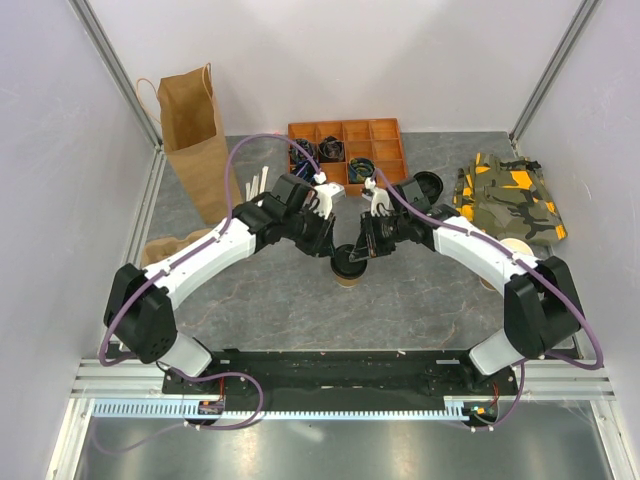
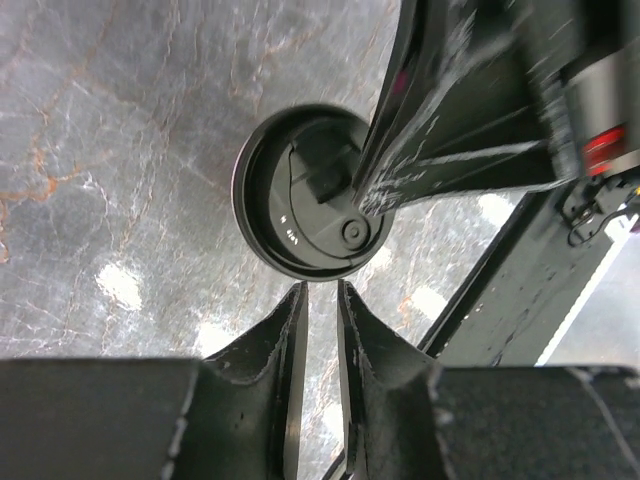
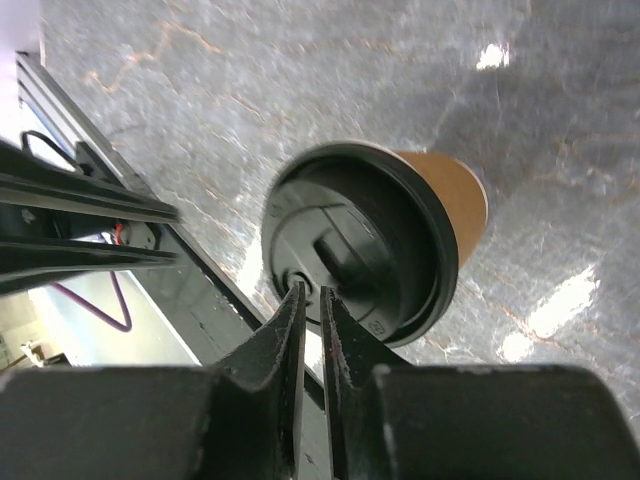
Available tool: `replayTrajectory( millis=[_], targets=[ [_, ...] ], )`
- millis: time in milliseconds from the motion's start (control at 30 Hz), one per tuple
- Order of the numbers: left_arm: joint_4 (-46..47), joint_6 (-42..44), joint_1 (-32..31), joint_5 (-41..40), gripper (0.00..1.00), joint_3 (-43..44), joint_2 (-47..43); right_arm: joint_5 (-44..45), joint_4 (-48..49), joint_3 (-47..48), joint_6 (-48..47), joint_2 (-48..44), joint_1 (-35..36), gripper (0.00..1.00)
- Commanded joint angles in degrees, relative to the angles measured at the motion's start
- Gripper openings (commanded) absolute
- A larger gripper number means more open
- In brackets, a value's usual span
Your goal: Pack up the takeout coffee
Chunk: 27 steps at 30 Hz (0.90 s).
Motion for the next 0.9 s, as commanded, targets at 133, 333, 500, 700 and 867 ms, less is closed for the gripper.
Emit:
replayTrajectory(
  millis=[133, 333, 500, 700, 867],
  targets=[
    [1.6, -2.4, -1.0, -2.9, 0.24, 1.9, -0.8, 0.6, 1.8, -2.0, -0.3, 0.6, 0.3, 0.17],
    [1.7, -1.8, -2.0, -3.6, 0.23, 2.1, -0.1, 1.8, 1.8, -2.5, 0.1, 1.0, 0.2, 0.17],
    [1.1, -0.4, -2.1, -5.7, 0.23, 5.1, -1.8, 1.9, 1.7, -3.1, 1.0, 1.0, -0.1, 0.17],
    [0.9, -0.4, -3.0, -5.3, 0.23, 5.8, -0.5, 1.7, 2.1, -3.6, 1.8, 1.0, -0.5, 0.16],
    [3.1, -0.4, -3.1, -5.4, 0.22, 2.7, 2.2, 1.8, 2.1, -3.9, 1.8, 1.2, -0.5, 0.16]
  ],
)
